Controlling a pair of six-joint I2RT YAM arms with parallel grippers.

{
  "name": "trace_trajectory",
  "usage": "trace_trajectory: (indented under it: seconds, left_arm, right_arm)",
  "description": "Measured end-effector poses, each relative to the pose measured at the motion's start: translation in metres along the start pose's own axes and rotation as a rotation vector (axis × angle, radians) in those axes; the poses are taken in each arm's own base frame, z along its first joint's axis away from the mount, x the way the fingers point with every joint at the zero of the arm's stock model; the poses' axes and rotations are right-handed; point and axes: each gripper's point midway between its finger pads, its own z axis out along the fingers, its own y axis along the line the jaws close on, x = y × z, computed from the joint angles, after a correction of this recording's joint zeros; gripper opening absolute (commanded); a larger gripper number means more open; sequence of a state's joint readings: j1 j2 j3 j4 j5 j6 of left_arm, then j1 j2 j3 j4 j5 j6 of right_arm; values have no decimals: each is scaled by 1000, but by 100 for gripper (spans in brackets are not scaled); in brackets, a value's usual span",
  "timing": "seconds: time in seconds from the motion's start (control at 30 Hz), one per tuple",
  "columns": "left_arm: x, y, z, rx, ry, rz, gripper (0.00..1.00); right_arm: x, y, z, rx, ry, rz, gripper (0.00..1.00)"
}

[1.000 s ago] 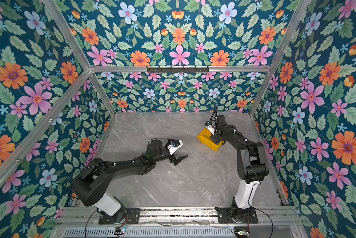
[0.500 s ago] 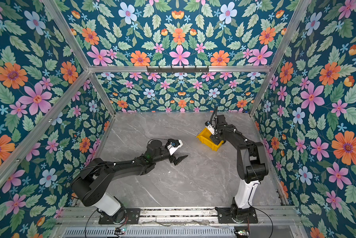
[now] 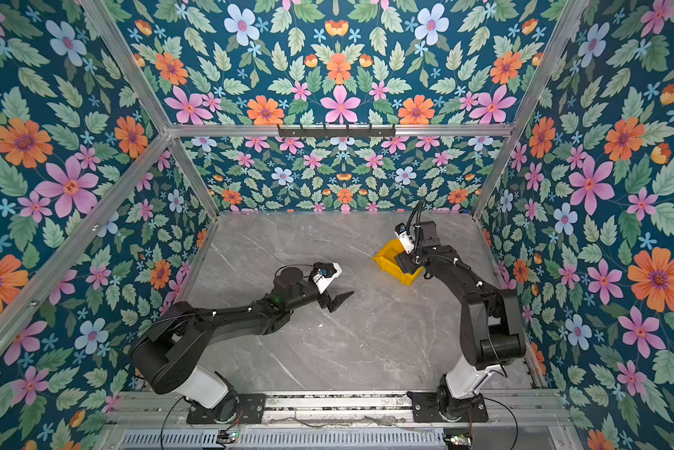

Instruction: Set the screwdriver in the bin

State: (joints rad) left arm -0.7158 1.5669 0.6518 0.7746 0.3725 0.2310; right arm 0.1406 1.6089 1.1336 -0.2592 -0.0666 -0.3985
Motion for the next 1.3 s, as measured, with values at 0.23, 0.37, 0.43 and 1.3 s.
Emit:
trace_trajectory:
  seconds: [0.23,0.37,0.43,1.3]
  left_arm:
    - [-3,17,-19,-57,-25,-13,100]
    - [1,35,-40,-119,-31,-27,100]
    - [6,46,-52,-155,-32,-41,100]
    - [123,161,-220,-879,111,-209,100]
  right_arm:
    - [-7,17,-29,-56,-155,91,91]
    - [-2,31,-48,-98,-235,133,93]
    - [3,35,-55,-102,-265,158,95]
    - [98,-1,-88,269,-439,373,99]
